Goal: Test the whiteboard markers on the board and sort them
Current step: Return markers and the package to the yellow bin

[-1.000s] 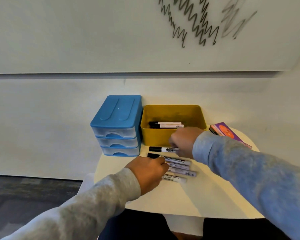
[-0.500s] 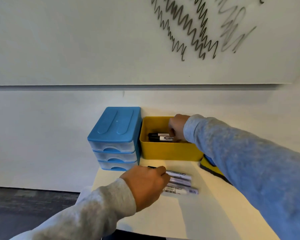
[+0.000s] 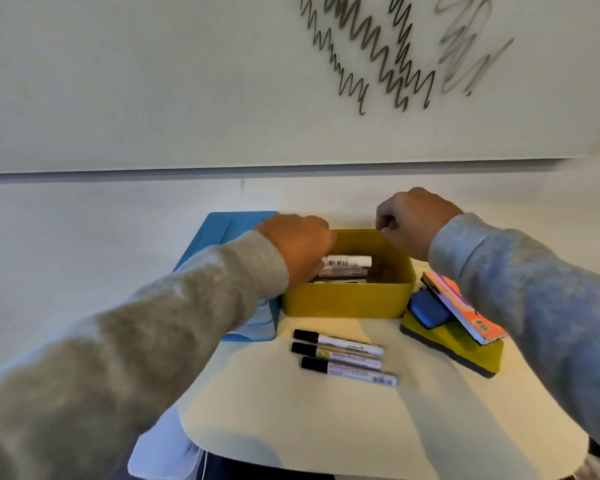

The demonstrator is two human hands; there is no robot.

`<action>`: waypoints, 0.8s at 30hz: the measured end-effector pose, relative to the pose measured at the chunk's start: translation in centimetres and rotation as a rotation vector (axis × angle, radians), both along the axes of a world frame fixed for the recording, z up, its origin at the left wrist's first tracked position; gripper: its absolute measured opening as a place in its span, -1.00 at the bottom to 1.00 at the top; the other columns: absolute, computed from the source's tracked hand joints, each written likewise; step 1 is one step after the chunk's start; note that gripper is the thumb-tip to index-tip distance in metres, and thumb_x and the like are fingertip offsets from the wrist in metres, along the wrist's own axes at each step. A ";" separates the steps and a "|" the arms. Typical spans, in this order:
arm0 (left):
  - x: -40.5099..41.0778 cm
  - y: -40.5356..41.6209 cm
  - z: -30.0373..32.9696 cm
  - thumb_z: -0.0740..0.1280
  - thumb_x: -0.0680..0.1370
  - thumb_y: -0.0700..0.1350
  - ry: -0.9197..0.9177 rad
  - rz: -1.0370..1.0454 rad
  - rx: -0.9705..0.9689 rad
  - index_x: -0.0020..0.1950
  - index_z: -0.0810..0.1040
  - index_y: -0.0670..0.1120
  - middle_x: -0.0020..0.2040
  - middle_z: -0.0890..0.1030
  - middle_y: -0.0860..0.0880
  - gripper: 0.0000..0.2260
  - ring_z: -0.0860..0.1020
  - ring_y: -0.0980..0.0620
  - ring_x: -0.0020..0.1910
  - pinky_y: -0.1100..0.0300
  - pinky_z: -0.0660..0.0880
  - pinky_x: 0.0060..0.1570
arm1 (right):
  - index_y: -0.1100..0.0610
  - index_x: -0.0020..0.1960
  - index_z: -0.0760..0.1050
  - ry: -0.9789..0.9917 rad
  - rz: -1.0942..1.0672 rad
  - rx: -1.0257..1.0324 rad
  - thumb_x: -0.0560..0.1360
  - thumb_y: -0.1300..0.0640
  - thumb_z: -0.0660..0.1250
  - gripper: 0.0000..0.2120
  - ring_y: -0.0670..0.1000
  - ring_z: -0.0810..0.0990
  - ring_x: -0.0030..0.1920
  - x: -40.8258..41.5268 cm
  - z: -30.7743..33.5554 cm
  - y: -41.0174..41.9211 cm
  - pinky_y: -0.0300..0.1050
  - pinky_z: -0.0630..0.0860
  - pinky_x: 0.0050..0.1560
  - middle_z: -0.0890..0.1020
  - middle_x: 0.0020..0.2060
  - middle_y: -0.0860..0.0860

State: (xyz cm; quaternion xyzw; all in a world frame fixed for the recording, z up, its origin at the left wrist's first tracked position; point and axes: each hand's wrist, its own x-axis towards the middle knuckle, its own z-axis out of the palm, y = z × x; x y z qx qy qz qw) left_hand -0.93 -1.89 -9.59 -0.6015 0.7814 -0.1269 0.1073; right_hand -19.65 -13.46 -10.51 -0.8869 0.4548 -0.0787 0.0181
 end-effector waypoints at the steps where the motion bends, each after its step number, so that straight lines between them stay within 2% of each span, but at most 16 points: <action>1: -0.3 -1.3 -0.1 0.26 0.64 -0.02 -0.005 0.022 0.008 0.16 0.54 -0.06 0.04 0.54 -0.05 -0.83 0.57 -0.08 -0.07 0.06 0.55 -0.12 | -0.06 -0.07 0.62 0.004 -0.001 -0.010 0.52 0.16 0.28 -0.82 0.12 0.60 -0.09 -0.7 0.2 0.3 0.01 0.59 -0.05 0.61 -0.05 0.03; 4: -1.2 -4.4 -0.9 0.31 0.61 -0.04 0.016 0.086 0.086 0.15 0.56 -0.07 0.02 0.56 -0.07 -0.83 0.58 -0.09 -0.08 0.00 0.60 -0.02 | -0.05 -0.05 0.63 0.007 0.006 -0.024 0.53 0.14 0.28 -0.83 0.10 0.61 -0.10 -2.1 0.5 1.5 0.02 0.60 -0.05 0.61 -0.05 0.01; 9: -1.5 -6.5 -3.1 0.31 0.61 0.00 0.047 0.140 0.263 0.21 0.59 -0.06 0.05 0.61 -0.07 -0.76 0.59 -0.05 -0.11 0.08 0.57 -0.10 | -0.05 -0.06 0.62 -0.052 0.053 0.016 0.51 0.11 0.29 -0.86 0.06 0.60 -0.14 -3.1 0.4 3.3 0.05 0.62 -0.08 0.63 -0.10 -0.02; 12: -0.7 -5.7 -2.3 0.25 0.61 0.02 0.088 0.118 0.179 0.27 0.56 -0.05 0.11 0.61 -0.07 -0.71 0.60 -0.07 -0.04 -0.01 0.60 0.01 | -0.04 -0.02 0.64 -0.065 0.115 0.083 0.53 0.07 0.36 -0.91 0.05 0.61 -0.12 -2.9 0.1 4.6 0.03 0.61 -0.07 0.64 -0.12 -0.02; 15: -0.2 -2.6 -0.5 0.23 0.63 0.04 0.184 0.052 0.054 0.35 0.49 0.00 0.16 0.54 -0.01 -0.69 0.55 -0.05 0.06 -0.04 0.55 0.09 | 0.01 -0.01 0.69 -0.080 0.208 0.164 0.53 0.10 0.40 -0.90 -0.05 0.61 -0.16 -2.2 -0.4 5.9 -0.13 0.55 -0.10 0.66 -0.18 -0.05; 17: -0.1 0.3 -0.2 0.22 0.63 0.05 0.235 0.005 -0.005 0.31 0.48 0.03 0.13 0.52 0.03 -0.73 0.54 -0.01 0.02 -0.02 0.56 0.03 | 0.04 0.01 0.68 -0.011 0.266 0.232 0.54 0.10 0.40 -0.90 -0.21 0.58 -0.29 -1.4 -1.6 6.7 -0.36 0.45 -0.24 0.63 -0.19 -0.10; 18: -0.1 1.8 -0.5 0.22 0.63 0.05 0.255 -0.021 -0.025 0.26 0.49 0.04 0.11 0.52 0.05 -0.77 0.54 0.00 -0.02 -0.02 0.57 -0.02 | 0.02 0.02 0.67 0.037 0.286 0.261 0.54 0.10 0.40 -0.90 -0.27 0.57 -0.33 -1.0 -2.4 7.1 -0.40 0.43 -0.29 0.64 -0.15 -0.09; 19: 0.0 3.3 -1.1 0.23 0.62 0.04 0.279 -0.043 -0.033 0.21 0.49 0.05 0.09 0.52 0.06 -0.80 0.54 0.01 -0.05 0.00 0.57 -0.06 | -0.02 0.05 0.66 0.077 0.298 0.277 0.54 0.09 0.40 -0.88 -0.28 0.59 -0.30 -0.5 -3.5 7.4 -0.36 0.49 -0.24 0.66 -0.09 -0.06; 20: 0.0 4.6 -1.9 0.24 0.61 0.04 0.301 -0.062 -0.030 0.17 0.49 0.05 0.08 0.52 0.06 -0.82 0.54 0.01 -0.07 0.02 0.56 -0.10 | -0.04 0.08 0.65 0.112 0.297 0.277 0.53 0.07 0.39 -0.85 -0.21 0.63 -0.19 -0.1 -4.6 7.5 -0.22 0.57 -0.12 0.66 -0.02 -0.03; 21: -0.1 5.9 -3.0 0.25 0.61 0.04 0.316 -0.070 -0.014 0.16 0.49 0.05 0.08 0.51 0.07 -0.84 0.55 0.01 -0.08 0.04 0.55 -0.13 | -0.07 0.13 0.64 0.158 0.287 0.267 0.53 0.06 0.38 -0.81 -0.05 0.66 -0.05 0.3 -5.6 7.9 -0.09 0.60 0.00 0.65 0.04 0.00; 22: -0.2 7.0 -4.2 0.27 0.60 0.05 0.321 -0.066 0.008 0.15 0.49 0.06 0.09 0.51 0.08 -0.84 0.56 0.01 -0.07 0.06 0.55 -0.14 | -0.07 0.18 0.62 0.212 0.281 0.243 0.54 0.05 0.37 -0.78 0.07 0.65 0.04 0.5 -6.4 8.1 -0.03 0.60 0.06 0.64 0.09 0.02; 24: -0.4 8.5 -6.9 0.28 0.60 0.06 0.332 -0.048 0.072 0.19 0.49 0.10 0.14 0.50 0.09 -0.82 0.57 -0.01 -0.01 0.07 0.54 -0.12 | -0.05 0.25 0.60 0.274 0.276 0.201 0.57 0.06 0.34 -0.74 0.13 0.62 0.10 0.6 -7.5 8.6 0.00 0.59 0.07 0.62 0.13 0.04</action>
